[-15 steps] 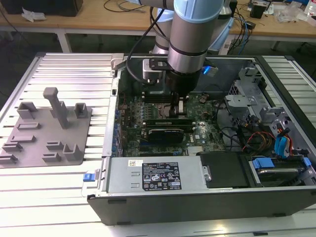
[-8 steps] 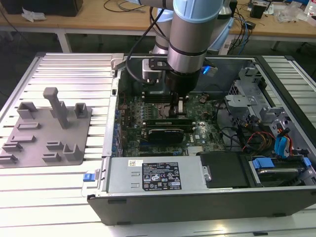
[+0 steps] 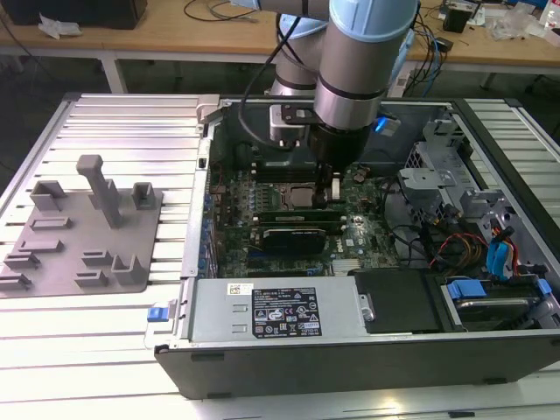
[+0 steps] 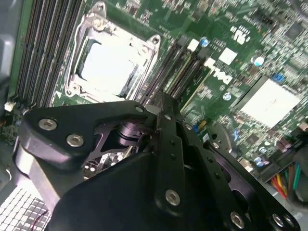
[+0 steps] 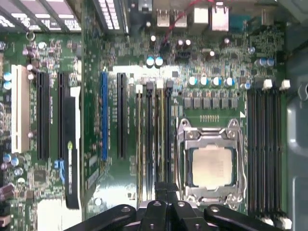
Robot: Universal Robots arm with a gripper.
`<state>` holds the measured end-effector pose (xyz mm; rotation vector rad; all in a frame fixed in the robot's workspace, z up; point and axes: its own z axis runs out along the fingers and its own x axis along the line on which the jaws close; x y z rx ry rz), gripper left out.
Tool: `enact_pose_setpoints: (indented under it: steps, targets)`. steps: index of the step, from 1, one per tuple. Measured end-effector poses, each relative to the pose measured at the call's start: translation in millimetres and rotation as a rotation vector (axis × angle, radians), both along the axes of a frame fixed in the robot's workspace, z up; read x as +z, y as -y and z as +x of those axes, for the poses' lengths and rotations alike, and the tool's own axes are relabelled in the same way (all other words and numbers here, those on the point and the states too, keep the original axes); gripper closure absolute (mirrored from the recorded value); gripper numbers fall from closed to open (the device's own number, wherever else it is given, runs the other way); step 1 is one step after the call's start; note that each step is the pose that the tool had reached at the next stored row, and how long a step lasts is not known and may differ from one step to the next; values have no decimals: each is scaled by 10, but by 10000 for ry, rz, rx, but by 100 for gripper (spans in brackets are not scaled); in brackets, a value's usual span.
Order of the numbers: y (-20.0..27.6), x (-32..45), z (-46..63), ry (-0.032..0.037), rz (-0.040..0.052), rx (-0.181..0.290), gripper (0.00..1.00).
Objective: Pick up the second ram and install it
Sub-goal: 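Press down the second ram until it locks into place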
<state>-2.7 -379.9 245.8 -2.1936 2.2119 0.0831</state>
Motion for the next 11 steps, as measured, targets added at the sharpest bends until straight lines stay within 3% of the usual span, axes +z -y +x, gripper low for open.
enact_pose_setpoints:
  steps: [6,11]
  targets:
    - [0,-15,275,0,1,-1,92]
    - [0,-59,297,0,1,-2,92]
